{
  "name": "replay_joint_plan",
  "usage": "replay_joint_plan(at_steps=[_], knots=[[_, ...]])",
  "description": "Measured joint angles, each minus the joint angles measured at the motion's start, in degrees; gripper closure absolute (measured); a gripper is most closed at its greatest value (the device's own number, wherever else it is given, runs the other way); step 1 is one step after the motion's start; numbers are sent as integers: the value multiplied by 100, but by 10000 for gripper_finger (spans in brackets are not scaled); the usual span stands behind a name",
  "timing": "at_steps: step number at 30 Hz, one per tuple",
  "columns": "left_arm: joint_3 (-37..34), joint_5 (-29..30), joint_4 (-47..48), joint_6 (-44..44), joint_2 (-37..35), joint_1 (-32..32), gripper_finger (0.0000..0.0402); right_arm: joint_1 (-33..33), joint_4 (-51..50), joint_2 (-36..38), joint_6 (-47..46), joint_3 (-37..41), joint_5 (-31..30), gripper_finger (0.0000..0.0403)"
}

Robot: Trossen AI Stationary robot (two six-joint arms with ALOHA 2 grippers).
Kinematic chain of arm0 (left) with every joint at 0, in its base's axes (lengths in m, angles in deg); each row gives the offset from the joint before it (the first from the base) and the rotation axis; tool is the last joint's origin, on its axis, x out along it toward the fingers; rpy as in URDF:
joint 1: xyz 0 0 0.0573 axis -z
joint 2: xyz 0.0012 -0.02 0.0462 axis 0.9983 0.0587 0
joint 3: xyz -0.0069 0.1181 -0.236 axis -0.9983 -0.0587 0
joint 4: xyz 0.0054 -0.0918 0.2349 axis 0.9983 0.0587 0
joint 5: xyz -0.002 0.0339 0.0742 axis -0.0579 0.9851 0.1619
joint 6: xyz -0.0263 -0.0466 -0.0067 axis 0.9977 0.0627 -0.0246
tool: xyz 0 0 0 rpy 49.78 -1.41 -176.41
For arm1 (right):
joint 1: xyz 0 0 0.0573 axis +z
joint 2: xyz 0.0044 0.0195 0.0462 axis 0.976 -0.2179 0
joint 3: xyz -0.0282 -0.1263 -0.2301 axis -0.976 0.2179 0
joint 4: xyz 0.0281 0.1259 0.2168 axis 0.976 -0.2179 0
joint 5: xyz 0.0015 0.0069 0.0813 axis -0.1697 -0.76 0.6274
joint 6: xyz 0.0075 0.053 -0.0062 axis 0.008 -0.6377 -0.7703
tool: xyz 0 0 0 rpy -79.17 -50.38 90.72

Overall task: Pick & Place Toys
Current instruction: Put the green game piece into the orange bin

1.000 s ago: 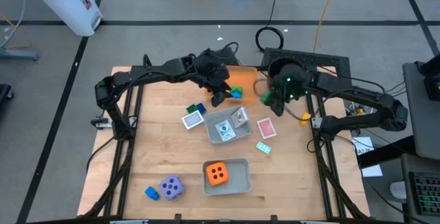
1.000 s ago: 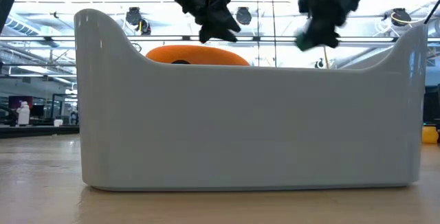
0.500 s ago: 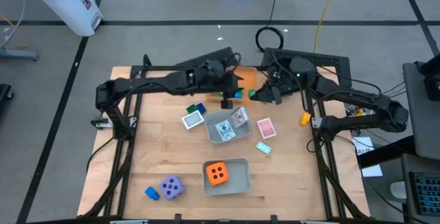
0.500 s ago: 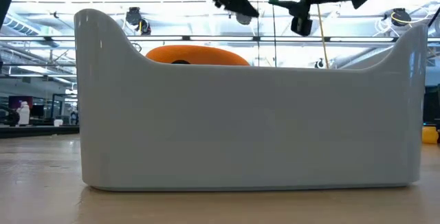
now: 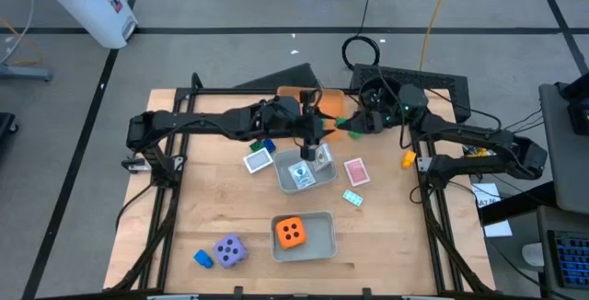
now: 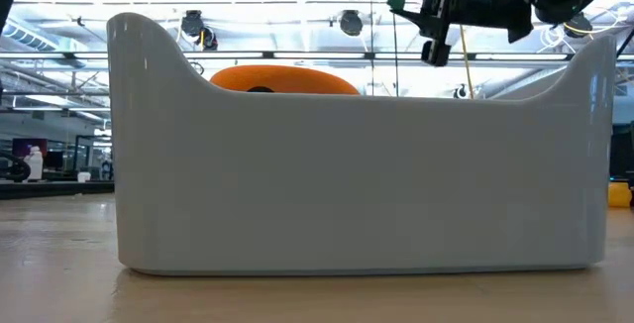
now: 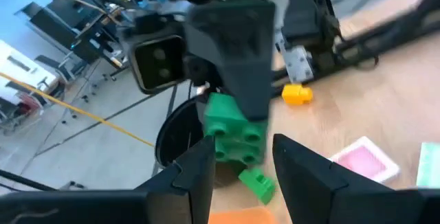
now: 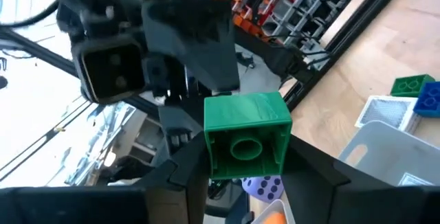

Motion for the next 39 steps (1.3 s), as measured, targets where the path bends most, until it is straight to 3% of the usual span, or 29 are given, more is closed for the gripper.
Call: replay_joint_plan(at_steps=[8, 19, 39], knots=[[0, -893, -255, 612, -6, -154, 221, 100, 256, 11, 44, 2, 30, 263], [4, -1121, -550, 385, -2, -55, 149, 121, 426, -5, -8, 2, -61, 263], [9, -900, -976, 96, 42, -175, 170, 119, 787, 2, -215, -2, 5, 263]])
